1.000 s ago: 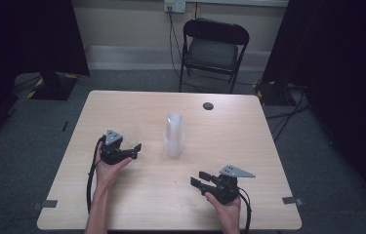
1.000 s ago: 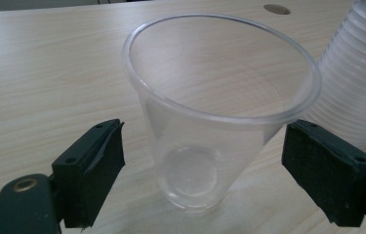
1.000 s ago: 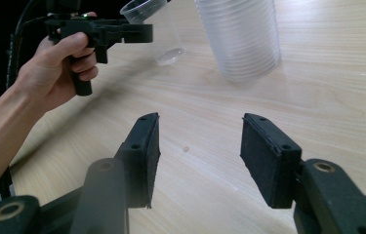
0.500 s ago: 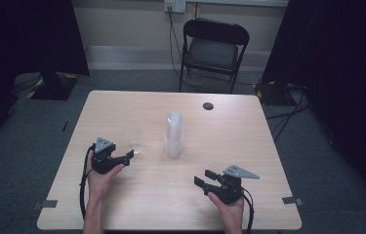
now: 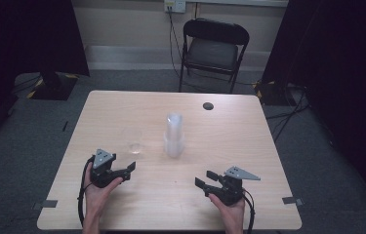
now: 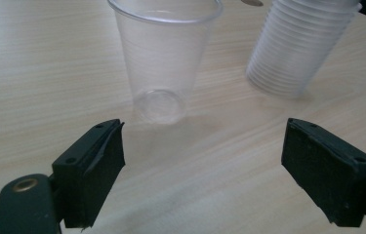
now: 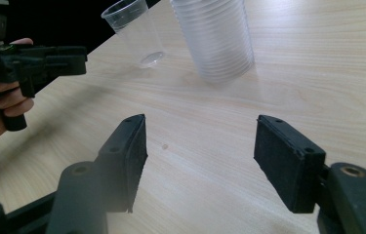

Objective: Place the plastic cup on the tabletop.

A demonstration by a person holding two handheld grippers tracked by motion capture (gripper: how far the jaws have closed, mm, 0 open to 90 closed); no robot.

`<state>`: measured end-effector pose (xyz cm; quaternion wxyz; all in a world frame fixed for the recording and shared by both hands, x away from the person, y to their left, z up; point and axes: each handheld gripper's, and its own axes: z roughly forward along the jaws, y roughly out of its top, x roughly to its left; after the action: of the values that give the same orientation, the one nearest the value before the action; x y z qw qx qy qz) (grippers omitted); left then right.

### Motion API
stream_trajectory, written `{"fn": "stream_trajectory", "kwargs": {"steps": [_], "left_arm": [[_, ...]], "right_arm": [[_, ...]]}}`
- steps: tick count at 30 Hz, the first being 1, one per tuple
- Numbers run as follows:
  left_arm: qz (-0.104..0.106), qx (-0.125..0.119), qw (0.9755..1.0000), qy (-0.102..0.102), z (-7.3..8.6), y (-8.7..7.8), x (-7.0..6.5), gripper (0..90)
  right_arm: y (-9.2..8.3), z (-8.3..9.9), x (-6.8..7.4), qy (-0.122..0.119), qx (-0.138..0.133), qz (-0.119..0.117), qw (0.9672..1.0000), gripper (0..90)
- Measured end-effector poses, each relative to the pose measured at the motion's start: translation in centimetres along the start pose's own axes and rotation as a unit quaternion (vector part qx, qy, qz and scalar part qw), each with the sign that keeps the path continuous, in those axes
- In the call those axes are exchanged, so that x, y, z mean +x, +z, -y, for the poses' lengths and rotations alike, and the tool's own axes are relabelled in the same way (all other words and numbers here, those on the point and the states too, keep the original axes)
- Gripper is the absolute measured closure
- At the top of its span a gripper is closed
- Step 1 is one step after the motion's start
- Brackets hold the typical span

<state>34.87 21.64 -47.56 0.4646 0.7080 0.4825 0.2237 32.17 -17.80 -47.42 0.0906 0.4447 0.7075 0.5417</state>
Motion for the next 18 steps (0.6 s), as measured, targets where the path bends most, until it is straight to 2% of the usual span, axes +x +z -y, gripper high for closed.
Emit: {"fn": "stream_trajectory", "kwargs": {"steps": [1, 4, 5, 7, 8, 9, 11, 15, 18], "left_arm": [[0.0, 0.002, 1.0, 0.007, 0.2, -0.2, -0.2, 15.7], [0.02, -0.005, 0.9998, 0.001, 0.8, -0.7, -0.6, 15.7], [0.022, 0.003, 0.9997, -0.007, 0.9, -0.9, -0.7, 15.6], [0.008, 0.02, 0.9998, -0.005, 1.1, -1.1, -0.9, 15.9], [0.004, 0.017, 0.9998, -0.009, 1.2, -1.3, -1.1, 16.1], [0.016, 0.012, 0.9998, -0.009, 1.6, -1.8, -1.3, 16.0], [0.021, 0.005, 0.9997, -0.014, 1.8, -2.0, -1.5, 15.9], [0.029, 0.005, 0.9996, 0.005, 2.5, -2.5, -2.4, 16.0], [0.039, 0.002, 0.9992, 0.004, 3.1, -2.8, -2.8, 16.1]], "right_arm": [[0.0, 0.0, 0.0, -0.001, 0.0, 0.001, 1.0, 36.3], [0.0, 0.0, 0.0, -0.004, -0.001, 0.003, 1.0, 36.3], [-0.1, -0.1, 0.0, -0.006, 0.0, 0.004, 1.0, 36.3], [-0.1, -0.1, 0.1, -0.011, 0.002, 0.013, 0.9999, 36.1], [-0.1, -0.1, 0.2, -0.017, 0.005, 0.018, 0.9997, 36.0], [0.0, -0.2, 0.5, -0.034, 0.014, 0.029, 0.9989, 35.1], [0.1, -0.2, 0.7, -0.041, 0.016, 0.033, 0.9985, 34.7], [0.1, -0.1, 1.1, -0.053, 0.016, 0.035, 0.9978, 33.9], [0.1, 0.0, 1.1, -0.059, 0.017, 0.038, 0.9974, 33.0]]}}
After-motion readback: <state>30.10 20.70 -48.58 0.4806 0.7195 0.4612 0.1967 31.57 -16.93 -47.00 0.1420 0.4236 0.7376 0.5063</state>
